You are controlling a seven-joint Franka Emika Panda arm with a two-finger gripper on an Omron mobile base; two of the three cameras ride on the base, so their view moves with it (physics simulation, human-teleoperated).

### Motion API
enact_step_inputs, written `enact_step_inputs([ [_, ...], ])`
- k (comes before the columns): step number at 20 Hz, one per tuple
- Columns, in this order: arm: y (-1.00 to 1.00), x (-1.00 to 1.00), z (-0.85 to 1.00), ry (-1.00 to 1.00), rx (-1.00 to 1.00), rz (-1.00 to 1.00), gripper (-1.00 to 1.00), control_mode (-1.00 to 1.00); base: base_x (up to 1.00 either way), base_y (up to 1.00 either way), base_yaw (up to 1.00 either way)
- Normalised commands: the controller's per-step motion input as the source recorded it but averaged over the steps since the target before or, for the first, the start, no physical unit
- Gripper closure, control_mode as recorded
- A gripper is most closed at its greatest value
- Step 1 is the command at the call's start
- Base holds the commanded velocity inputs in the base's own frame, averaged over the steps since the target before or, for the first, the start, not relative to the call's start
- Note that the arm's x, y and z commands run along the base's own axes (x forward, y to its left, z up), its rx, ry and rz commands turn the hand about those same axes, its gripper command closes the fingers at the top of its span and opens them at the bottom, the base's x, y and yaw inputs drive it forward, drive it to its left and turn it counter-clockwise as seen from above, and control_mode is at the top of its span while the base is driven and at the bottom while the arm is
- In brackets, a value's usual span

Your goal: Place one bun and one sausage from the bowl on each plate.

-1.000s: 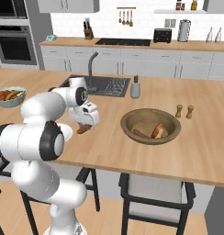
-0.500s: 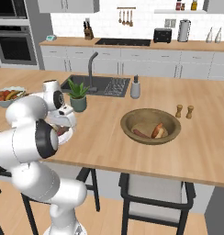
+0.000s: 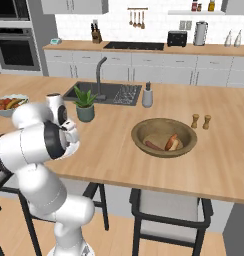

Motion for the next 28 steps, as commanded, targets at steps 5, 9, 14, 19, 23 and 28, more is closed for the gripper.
enact_step_inputs([
  [5, 0.07, 0.32, -0.43, 0.0, 0.08, 0.0, 1.0, -1.0, 0.0, 0.0, 0.0],
  [9, 0.31, 0.3, -0.42, 0.0, 0.05, 0.0, -1.0, -1.0, 0.0, 0.0, 0.0],
  [14, 0.05, 0.02, -0.08, -0.01, 0.02, 0.0, -1.0, -1.0, 0.0, 0.0, 0.0],
  [19, -0.04, 0.02, 0.14, -0.01, 0.0, 0.0, -1.0, -1.0, 0.0, 0.0, 0.0],
  [23, -0.49, -0.4, 0.88, -0.11, 0.03, 0.0, -1.0, -1.0, 0.0, 0.0, 0.0],
  [28, -0.97, -0.22, 0.95, -0.04, 0.01, -0.05, -1.0, -1.0, 0.0, 0.0, 0.0],
])
